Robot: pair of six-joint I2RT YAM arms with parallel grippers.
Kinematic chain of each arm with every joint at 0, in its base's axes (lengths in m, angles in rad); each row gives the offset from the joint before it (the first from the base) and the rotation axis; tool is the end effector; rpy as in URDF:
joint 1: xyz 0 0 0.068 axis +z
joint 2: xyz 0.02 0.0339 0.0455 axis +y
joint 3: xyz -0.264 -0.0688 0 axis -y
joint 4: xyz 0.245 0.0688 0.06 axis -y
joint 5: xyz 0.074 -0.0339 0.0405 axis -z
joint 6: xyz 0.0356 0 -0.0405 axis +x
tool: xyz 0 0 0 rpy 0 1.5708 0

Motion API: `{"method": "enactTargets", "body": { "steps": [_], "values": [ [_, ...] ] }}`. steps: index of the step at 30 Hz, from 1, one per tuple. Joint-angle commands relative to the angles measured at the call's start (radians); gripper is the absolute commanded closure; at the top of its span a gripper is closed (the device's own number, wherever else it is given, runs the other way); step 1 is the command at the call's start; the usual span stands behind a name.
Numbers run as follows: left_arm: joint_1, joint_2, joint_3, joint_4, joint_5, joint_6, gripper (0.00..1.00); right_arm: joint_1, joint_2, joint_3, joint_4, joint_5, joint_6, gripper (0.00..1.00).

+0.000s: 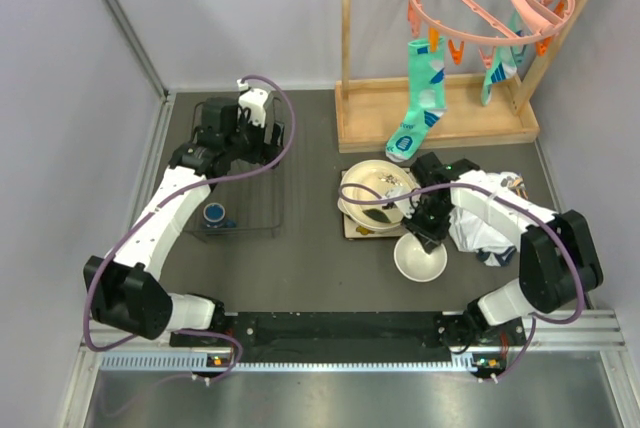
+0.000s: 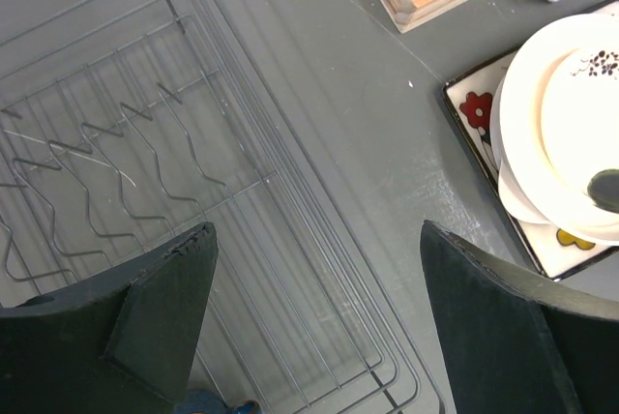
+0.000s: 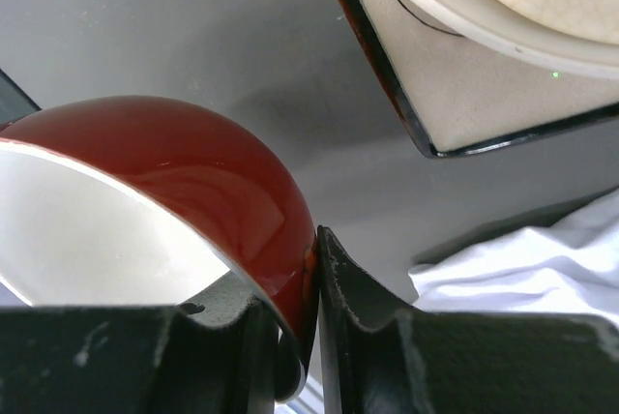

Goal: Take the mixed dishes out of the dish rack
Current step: Place the bowl at the center of the board.

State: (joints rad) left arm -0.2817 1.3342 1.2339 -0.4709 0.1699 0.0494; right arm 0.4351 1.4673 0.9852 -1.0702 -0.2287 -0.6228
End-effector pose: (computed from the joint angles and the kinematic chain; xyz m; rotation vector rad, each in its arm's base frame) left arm 0.2862 -0.0891 0.3463 0.4523 2.1014 -0.3175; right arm 0.2139 0.1083 0.2070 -1.5582 2.6593 0.3498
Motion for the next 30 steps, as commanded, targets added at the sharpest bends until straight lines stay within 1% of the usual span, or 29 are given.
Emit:
{"method": "enactTargets", "body": {
  "steps": [1, 14, 23, 24, 26, 27, 30],
  "values": [
    [0.009, -0.003, -0.013, 0.029, 0.023, 0.004, 0.11, -0.009, 0.004, -0.017, 0.052, -0.031, -0.017, 1.0],
    [0.013, -0.01, -0.028, 0.037, 0.026, 0.0, 0.11, -0.009, 0.039, -0.083, 0.13, -0.043, -0.037, 1.0],
    [0.019, -0.016, -0.034, 0.038, 0.036, -0.003, 0.11, -0.009, 0.039, -0.082, 0.153, -0.04, -0.04, 1.0],
    [0.021, -0.017, -0.037, 0.04, 0.036, -0.003, 0.11, -0.009, 0.041, -0.082, 0.153, -0.035, -0.041, 0.95],
    [0.021, -0.018, -0.037, 0.038, 0.037, -0.003, 0.11, -0.01, 0.042, -0.083, 0.157, -0.028, -0.04, 0.91],
    [0.022, -0.02, -0.037, 0.04, 0.036, -0.003, 0.11, -0.009, 0.042, -0.085, 0.162, -0.023, -0.04, 0.84],
    [0.024, -0.023, -0.039, 0.04, 0.039, -0.003, 0.11, -0.009, 0.044, -0.085, 0.168, -0.017, -0.038, 0.79]
  ]
}}
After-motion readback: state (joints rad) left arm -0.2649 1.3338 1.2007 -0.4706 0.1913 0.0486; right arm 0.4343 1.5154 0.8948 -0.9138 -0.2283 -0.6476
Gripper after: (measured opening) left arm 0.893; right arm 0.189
